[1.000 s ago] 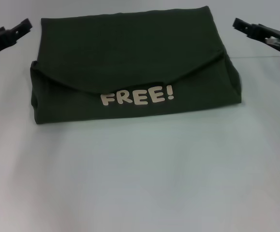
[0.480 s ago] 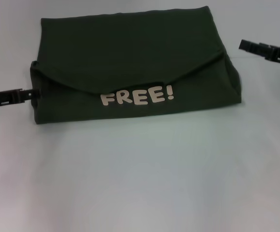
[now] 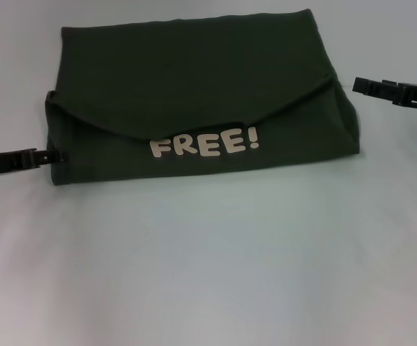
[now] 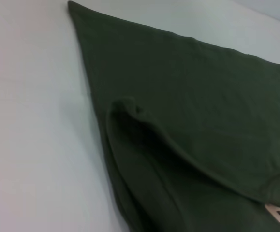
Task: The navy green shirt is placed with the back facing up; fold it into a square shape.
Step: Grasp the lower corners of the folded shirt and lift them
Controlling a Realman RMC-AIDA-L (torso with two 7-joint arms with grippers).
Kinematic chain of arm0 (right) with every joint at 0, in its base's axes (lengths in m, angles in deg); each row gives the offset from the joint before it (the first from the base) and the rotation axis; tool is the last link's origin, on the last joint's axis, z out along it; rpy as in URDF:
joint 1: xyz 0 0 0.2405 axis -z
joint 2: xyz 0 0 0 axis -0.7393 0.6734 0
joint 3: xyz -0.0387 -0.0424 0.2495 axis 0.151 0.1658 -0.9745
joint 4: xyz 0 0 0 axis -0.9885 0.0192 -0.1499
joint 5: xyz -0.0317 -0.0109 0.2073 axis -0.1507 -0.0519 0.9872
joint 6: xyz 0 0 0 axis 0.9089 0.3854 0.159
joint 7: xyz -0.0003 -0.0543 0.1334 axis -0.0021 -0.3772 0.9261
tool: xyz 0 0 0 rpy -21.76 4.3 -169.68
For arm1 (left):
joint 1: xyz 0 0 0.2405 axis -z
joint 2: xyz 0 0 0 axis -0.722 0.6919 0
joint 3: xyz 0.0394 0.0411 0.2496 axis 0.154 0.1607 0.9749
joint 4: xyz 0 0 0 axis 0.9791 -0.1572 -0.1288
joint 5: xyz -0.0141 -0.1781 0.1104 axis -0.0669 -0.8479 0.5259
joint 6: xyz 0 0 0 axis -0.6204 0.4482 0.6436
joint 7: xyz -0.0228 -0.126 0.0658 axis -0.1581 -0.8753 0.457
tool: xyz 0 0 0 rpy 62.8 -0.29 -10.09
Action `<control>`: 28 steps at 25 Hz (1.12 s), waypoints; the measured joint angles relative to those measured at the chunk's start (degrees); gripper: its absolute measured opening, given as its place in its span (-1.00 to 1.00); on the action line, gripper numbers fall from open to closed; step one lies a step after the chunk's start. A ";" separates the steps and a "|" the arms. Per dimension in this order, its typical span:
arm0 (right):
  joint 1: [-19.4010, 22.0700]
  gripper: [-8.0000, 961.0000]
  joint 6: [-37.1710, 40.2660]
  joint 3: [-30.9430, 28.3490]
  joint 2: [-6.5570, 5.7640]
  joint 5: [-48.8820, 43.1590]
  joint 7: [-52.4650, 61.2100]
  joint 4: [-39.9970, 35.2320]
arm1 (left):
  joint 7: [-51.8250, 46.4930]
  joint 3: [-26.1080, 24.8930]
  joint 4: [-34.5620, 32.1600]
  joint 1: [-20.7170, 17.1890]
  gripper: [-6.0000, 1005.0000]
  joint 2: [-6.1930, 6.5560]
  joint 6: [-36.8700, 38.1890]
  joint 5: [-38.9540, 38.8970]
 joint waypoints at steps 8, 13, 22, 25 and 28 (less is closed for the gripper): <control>0.35 0.74 -0.30 0.01 -0.01 -0.50 0.04 -0.03 | 2.70 0.05 4.18 2.33 0.74 -0.46 -2.96 -0.02; 0.41 0.74 -0.40 0.04 0.14 -0.98 0.05 -0.04 | 2.53 0.22 4.96 2.71 0.74 -0.66 -3.79 0.27; 0.40 0.73 -0.73 0.03 0.16 -1.34 0.06 -0.03 | 1.86 0.22 5.50 2.54 0.74 -0.79 -3.01 0.32; 0.29 0.73 -0.96 0.02 0.17 -1.49 0.06 -0.04 | 1.83 0.22 5.72 2.50 0.74 -0.85 -3.02 0.08; 0.26 0.73 -1.00 0.02 0.23 -1.49 0.05 -0.02 | 1.70 -0.03 5.75 2.38 0.59 -0.85 -3.24 -0.03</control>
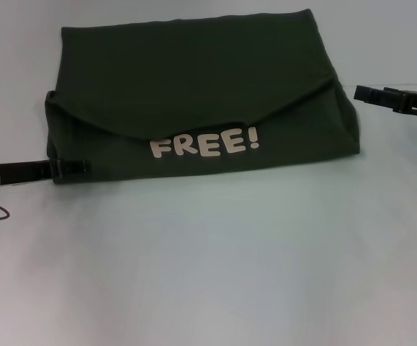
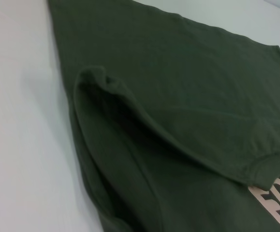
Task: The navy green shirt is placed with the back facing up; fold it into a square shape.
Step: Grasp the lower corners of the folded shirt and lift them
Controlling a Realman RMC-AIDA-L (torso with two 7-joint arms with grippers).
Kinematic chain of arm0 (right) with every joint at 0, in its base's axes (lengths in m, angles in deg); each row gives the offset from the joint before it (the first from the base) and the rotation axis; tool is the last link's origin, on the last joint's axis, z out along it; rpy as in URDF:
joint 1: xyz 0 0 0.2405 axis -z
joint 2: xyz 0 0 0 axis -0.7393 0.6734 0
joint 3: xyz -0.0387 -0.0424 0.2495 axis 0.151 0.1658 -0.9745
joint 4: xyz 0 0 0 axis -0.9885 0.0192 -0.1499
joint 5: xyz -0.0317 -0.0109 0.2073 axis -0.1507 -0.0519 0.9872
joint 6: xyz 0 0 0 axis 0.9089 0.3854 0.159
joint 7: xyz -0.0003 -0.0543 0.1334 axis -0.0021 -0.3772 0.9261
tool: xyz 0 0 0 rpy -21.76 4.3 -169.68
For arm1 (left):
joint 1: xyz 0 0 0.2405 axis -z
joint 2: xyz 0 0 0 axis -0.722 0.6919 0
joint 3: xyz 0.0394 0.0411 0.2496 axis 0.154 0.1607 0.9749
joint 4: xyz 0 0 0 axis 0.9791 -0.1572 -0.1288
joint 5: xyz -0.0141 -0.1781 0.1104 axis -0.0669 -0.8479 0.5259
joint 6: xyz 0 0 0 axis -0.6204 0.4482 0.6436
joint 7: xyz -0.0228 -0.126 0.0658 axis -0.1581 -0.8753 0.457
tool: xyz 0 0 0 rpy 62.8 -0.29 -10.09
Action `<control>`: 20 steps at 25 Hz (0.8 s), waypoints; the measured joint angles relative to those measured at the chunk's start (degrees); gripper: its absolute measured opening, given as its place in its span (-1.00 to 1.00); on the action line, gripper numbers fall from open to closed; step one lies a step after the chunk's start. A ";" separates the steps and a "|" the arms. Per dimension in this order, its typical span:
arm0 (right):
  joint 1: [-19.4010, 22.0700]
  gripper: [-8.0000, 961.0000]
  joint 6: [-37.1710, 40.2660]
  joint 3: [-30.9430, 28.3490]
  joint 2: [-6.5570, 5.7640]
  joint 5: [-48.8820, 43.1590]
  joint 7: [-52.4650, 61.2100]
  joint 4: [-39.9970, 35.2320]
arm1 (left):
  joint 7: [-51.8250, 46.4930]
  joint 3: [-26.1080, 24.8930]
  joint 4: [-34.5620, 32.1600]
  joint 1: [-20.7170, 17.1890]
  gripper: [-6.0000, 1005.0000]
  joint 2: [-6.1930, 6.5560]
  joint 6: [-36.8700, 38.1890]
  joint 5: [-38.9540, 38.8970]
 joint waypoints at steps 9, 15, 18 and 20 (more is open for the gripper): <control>-0.03 0.73 -0.03 0.02 0.01 -0.17 0.00 0.12 | -0.19 -0.05 0.19 -0.05 0.13 -0.08 -0.35 -0.03; -0.03 0.73 -0.23 0.02 0.01 -0.17 0.00 0.20 | -1.13 1.32 0.32 0.09 -0.15 -0.08 -1.48 0.43; -0.01 0.73 -0.36 0.03 0.01 -0.25 0.19 0.24 | -2.14 1.58 0.36 0.13 -0.30 -0.08 -2.40 0.70; 0.00 0.73 -0.38 0.00 0.00 -0.76 0.54 0.15 | -2.51 1.58 0.36 0.26 -0.38 -0.06 -2.21 1.28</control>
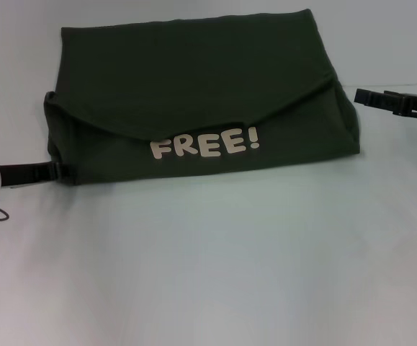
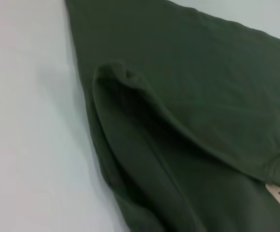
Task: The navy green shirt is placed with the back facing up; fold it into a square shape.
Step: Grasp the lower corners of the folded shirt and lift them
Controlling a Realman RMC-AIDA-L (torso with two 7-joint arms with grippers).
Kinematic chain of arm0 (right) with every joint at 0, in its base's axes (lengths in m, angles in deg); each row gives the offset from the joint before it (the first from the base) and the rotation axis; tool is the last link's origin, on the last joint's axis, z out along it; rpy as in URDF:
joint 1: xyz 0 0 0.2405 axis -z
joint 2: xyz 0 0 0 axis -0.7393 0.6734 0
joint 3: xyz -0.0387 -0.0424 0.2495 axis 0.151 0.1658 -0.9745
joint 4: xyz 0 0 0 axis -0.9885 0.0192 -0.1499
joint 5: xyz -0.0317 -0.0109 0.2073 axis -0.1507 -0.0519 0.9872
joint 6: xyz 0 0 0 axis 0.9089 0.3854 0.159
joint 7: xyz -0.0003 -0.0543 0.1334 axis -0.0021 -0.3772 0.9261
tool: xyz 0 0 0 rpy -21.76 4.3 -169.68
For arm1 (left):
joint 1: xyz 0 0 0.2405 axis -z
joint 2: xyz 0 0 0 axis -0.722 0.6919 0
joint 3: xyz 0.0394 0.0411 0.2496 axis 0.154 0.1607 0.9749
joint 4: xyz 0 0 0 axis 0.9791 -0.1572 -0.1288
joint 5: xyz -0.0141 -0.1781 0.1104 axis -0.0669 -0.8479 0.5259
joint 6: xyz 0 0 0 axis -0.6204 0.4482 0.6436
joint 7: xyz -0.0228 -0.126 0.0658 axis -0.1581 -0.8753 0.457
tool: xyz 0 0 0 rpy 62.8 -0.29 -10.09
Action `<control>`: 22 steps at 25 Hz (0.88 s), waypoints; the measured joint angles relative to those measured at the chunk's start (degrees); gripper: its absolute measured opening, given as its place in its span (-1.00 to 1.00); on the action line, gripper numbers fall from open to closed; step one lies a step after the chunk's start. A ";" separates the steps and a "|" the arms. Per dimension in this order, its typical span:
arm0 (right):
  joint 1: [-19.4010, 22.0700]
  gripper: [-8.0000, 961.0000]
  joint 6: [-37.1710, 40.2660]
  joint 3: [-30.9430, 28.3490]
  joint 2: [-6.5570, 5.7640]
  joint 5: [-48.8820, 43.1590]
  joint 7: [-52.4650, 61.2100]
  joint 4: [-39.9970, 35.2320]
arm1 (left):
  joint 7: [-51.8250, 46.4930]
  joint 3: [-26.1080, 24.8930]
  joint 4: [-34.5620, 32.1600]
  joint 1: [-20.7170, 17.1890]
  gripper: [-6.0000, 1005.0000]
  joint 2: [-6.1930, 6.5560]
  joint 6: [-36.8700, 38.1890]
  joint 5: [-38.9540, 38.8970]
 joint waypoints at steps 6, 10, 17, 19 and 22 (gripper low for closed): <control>-0.42 0.73 0.91 0.01 -0.65 -4.22 5.81 -0.96 | -0.64 0.22 -0.01 0.17 -0.80 0.06 0.06 0.82; -1.63 0.73 3.63 0.02 -1.91 -11.93 16.66 -3.49 | -1.12 0.13 -0.17 0.23 -0.90 0.16 0.15 0.82; -6.16 0.72 4.47 0.07 -3.32 -26.24 29.89 -3.87 | -1.92 0.22 -0.37 0.41 -0.93 0.36 0.23 0.82; -7.48 0.72 3.49 0.10 -3.01 -30.09 31.57 -3.63 | -2.03 0.25 -0.40 0.44 -0.93 0.37 0.24 0.81; -8.86 0.72 1.86 0.11 -2.36 -32.93 32.64 -3.05 | -2.09 0.50 -0.43 0.50 -0.93 0.40 0.24 0.81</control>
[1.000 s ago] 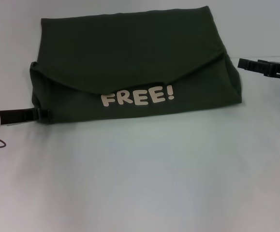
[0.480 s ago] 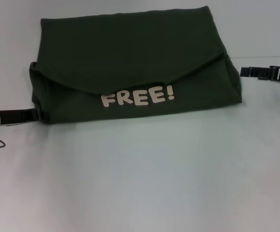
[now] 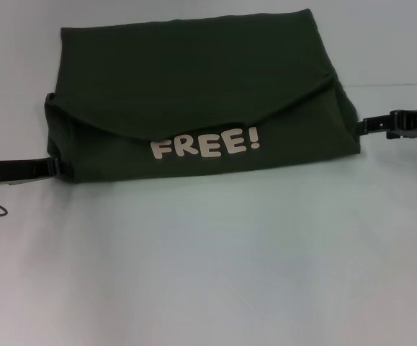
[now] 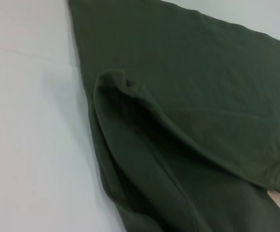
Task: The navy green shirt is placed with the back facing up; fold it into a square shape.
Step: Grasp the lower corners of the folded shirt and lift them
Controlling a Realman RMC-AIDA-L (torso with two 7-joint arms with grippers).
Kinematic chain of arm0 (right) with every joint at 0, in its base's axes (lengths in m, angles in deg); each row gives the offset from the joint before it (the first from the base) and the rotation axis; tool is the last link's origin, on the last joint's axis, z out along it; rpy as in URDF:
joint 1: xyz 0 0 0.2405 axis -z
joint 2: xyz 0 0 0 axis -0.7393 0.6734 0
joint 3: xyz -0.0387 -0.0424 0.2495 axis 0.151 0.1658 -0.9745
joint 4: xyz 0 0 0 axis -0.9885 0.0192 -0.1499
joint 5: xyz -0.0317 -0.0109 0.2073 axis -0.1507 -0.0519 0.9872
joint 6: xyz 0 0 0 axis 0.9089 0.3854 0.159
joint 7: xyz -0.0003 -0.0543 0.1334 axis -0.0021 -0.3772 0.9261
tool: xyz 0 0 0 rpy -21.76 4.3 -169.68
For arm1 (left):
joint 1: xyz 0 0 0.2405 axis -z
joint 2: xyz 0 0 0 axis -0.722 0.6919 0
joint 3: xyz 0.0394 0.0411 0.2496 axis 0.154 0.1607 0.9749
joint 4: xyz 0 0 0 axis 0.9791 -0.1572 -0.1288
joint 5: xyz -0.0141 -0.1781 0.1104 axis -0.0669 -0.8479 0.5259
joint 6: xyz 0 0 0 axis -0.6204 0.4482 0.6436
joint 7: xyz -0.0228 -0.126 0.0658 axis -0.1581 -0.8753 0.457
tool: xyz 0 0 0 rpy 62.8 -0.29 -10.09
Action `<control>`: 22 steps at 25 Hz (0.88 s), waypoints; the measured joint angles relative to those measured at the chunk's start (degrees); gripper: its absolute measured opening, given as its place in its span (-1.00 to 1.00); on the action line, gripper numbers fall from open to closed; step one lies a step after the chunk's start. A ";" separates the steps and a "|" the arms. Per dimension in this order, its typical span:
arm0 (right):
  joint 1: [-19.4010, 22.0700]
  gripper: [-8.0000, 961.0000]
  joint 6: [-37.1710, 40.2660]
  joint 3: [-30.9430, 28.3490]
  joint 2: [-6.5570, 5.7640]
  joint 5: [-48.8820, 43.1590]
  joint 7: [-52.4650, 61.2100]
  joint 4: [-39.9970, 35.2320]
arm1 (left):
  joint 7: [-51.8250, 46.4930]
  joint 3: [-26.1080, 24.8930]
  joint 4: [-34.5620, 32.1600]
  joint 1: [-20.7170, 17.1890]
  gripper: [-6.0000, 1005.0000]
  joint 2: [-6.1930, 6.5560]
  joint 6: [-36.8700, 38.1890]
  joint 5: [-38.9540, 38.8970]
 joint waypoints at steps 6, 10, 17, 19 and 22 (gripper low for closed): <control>-1.48 0.72 -4.93 1.59 1.87 -0.44 -0.01 1.79 | -0.03 0.11 -0.02 0.19 -0.93 0.02 0.05 -0.01; -2.50 0.72 -10.20 3.69 3.21 -0.55 -0.26 4.20 | -0.05 0.11 -0.01 0.33 -0.93 0.02 0.06 0.00; -3.10 0.71 -16.40 6.36 5.53 -0.66 -0.45 5.42 | -0.05 0.10 0.05 0.51 -0.93 0.07 0.05 -0.01; -3.08 0.71 -17.52 6.69 5.89 -0.68 -0.55 5.80 | -0.05 0.10 0.06 0.53 -0.93 0.07 0.08 0.00; -3.08 0.71 -19.25 6.78 6.54 -0.70 -1.28 6.29 | -0.05 0.10 0.03 0.57 -0.93 0.09 0.19 0.00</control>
